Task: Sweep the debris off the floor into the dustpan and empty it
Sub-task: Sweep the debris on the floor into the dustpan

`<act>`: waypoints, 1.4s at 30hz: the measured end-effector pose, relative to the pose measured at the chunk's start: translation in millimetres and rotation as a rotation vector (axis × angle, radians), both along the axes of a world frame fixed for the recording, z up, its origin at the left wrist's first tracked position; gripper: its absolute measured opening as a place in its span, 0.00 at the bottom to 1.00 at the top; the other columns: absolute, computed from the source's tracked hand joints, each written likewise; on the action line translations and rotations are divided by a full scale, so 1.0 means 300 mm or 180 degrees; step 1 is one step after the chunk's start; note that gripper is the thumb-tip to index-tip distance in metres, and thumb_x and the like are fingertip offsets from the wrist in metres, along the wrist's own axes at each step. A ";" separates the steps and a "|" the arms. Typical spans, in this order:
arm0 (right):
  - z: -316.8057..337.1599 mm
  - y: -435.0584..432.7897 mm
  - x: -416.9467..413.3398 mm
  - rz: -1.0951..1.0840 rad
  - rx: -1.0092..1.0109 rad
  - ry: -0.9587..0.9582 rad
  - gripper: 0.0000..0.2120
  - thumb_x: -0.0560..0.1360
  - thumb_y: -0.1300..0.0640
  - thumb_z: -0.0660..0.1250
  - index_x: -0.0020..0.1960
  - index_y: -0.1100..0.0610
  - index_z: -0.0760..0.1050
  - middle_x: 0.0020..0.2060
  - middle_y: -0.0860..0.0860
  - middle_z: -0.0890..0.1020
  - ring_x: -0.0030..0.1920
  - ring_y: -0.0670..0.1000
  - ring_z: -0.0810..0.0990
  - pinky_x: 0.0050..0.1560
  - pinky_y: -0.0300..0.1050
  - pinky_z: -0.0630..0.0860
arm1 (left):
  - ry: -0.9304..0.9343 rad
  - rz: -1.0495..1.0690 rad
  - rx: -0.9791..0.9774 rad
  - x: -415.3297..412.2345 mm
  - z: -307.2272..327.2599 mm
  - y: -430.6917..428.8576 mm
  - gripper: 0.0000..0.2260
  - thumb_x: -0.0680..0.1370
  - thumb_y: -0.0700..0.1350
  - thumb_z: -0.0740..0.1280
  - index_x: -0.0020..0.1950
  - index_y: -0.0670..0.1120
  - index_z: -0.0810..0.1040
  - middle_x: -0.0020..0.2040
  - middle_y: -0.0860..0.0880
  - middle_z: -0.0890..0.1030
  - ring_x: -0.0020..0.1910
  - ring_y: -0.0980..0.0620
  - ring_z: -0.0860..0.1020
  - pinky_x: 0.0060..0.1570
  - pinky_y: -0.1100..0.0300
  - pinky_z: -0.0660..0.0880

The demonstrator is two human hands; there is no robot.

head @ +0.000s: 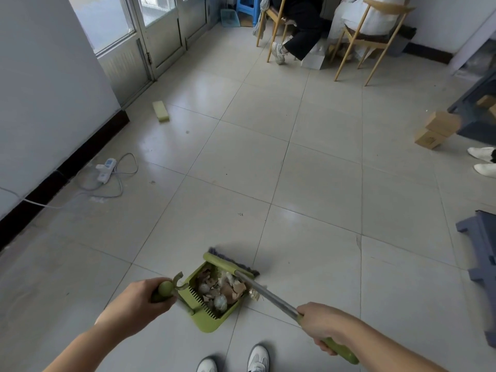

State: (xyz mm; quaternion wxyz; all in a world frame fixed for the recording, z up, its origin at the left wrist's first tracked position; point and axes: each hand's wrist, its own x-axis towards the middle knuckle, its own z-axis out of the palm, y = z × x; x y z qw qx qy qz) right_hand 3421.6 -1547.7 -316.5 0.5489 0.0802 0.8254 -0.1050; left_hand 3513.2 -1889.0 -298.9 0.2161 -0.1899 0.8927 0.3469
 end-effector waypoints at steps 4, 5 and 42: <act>0.021 0.019 -0.001 -0.0095 -0.0176 -0.0084 0.15 0.78 0.59 0.49 0.58 0.54 0.71 0.32 0.55 0.72 0.25 0.50 0.68 0.21 0.35 0.66 | -0.0001 -0.0022 0.0021 -0.001 0.004 0.002 0.02 0.73 0.51 0.70 0.44 0.59 0.80 0.34 0.65 0.79 0.30 0.63 0.74 0.30 0.68 0.69; 0.026 0.020 -0.001 -0.0093 -0.0231 -0.0097 0.17 0.78 0.59 0.49 0.62 0.55 0.71 0.32 0.55 0.72 0.25 0.50 0.68 0.21 0.35 0.66 | 0.0001 -0.0033 0.0014 0.001 0.005 0.002 0.02 0.73 0.51 0.71 0.43 0.59 0.80 0.34 0.65 0.78 0.30 0.63 0.74 0.30 0.68 0.69; -0.030 -0.056 -0.053 0.0130 0.0271 0.0031 0.21 0.75 0.63 0.50 0.67 0.59 0.67 0.34 0.56 0.73 0.27 0.50 0.70 0.24 0.39 0.66 | 0.0108 0.0164 -0.0085 0.059 0.007 -0.008 0.01 0.73 0.50 0.70 0.43 0.54 0.81 0.35 0.49 0.81 0.27 0.57 0.71 0.29 0.65 0.67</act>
